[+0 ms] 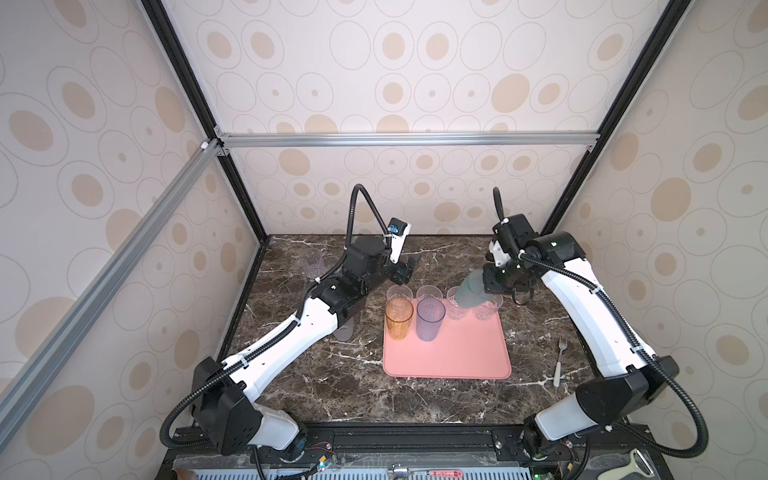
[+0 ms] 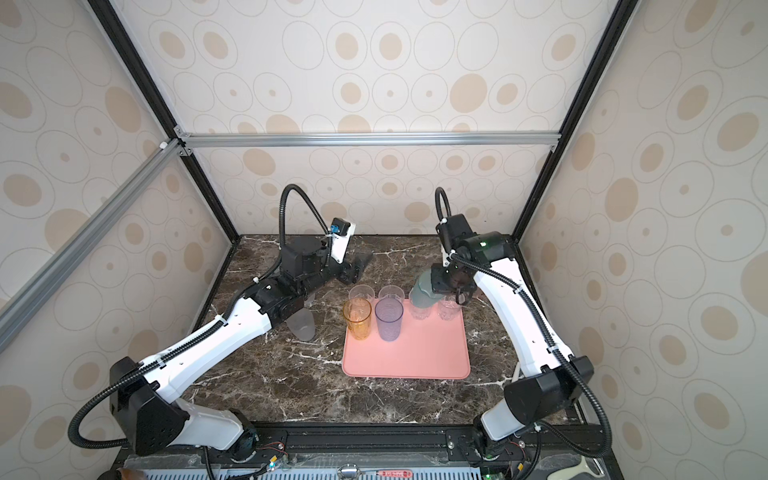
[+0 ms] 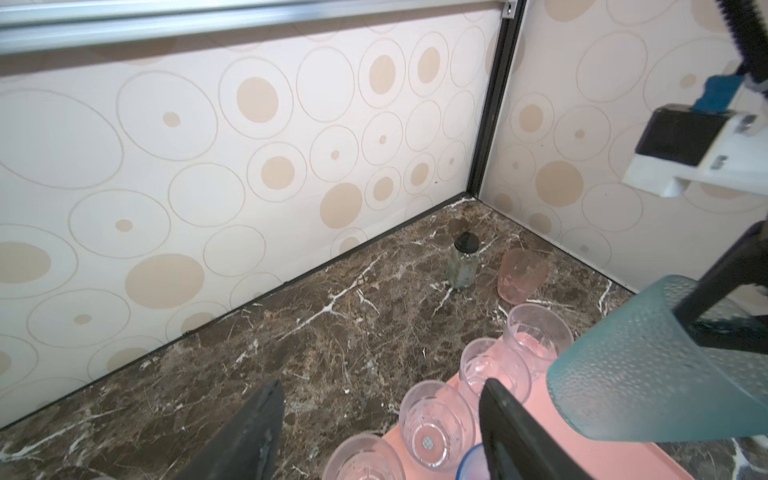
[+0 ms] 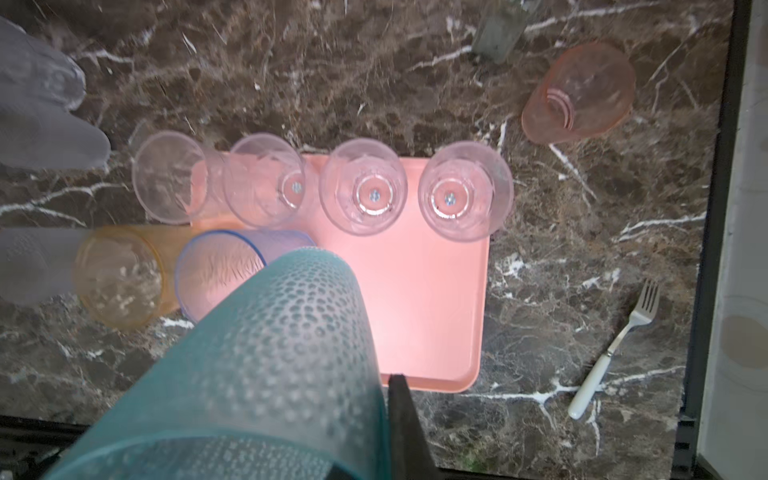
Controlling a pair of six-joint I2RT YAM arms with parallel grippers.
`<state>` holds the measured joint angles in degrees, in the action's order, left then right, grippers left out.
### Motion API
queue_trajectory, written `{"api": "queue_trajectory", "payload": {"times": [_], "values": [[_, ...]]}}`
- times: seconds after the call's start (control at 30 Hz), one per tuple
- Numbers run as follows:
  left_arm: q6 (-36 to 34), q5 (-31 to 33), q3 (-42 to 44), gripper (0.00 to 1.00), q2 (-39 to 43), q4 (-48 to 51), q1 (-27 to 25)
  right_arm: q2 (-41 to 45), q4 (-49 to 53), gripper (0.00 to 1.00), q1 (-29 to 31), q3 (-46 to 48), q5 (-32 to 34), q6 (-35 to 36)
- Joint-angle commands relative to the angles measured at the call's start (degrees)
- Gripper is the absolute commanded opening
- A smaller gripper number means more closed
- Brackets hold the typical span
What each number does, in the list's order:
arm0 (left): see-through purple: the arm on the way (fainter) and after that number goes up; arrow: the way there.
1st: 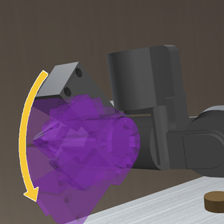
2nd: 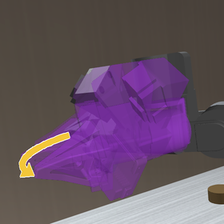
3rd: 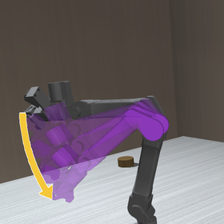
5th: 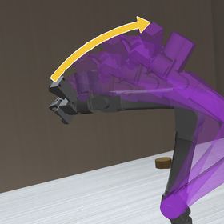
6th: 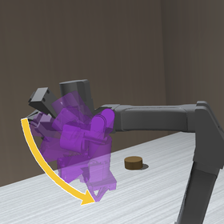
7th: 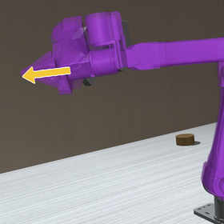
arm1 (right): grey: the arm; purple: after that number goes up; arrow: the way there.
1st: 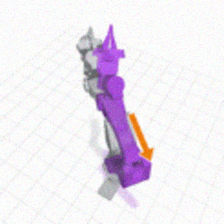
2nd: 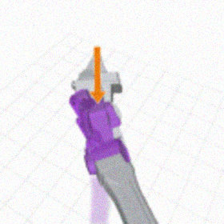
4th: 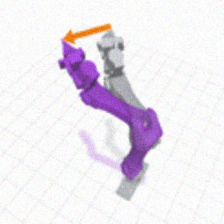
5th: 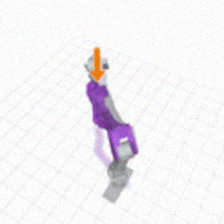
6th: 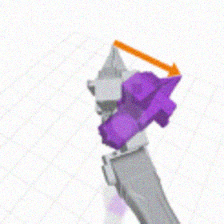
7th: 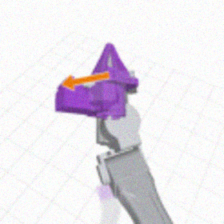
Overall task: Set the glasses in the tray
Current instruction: 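Carry the teal cup over the tray and lower it beside the blue cup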
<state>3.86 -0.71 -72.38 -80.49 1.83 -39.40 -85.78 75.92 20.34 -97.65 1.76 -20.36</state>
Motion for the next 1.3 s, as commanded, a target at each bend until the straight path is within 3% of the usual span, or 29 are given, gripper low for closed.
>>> {"api": "queue_trajectory", "payload": {"times": [0.0, 0.17, 0.33, 0.73, 1.27], "values": [[0.0, -1.3, 3.0, 0.74, 1.7, -5.1, -0.7, 2.3, 0.0, 0.04, 1.3, 6.8, 0.3, -0.6], [0.5, -2.1, 5.1, 0.74, 0.1, -8.3, -1.1, 3.2, -9.8, 0.0, 3.7, 18.0, 2.9, -1.4], [0.4, -1.8, 4.9, 0.73, -1.8, -9.0, -1.5, -0.2, -15.9, 0.0, 4.5, 22.5, 4.0, -1.2], [-1.1, -1.4, 5.2, 0.74, -2.9, -10.0, -1.7, -8.7, -20.9, 0.0, 5.0, 23.1, 7.3, 1.0], [-1.8, -1.6, 5.3, 0.74, -3.4, -10.4, -1.7, -12.6, -21.9, 0.0, 5.0, 21.7, 9.2, 2.4]]}}
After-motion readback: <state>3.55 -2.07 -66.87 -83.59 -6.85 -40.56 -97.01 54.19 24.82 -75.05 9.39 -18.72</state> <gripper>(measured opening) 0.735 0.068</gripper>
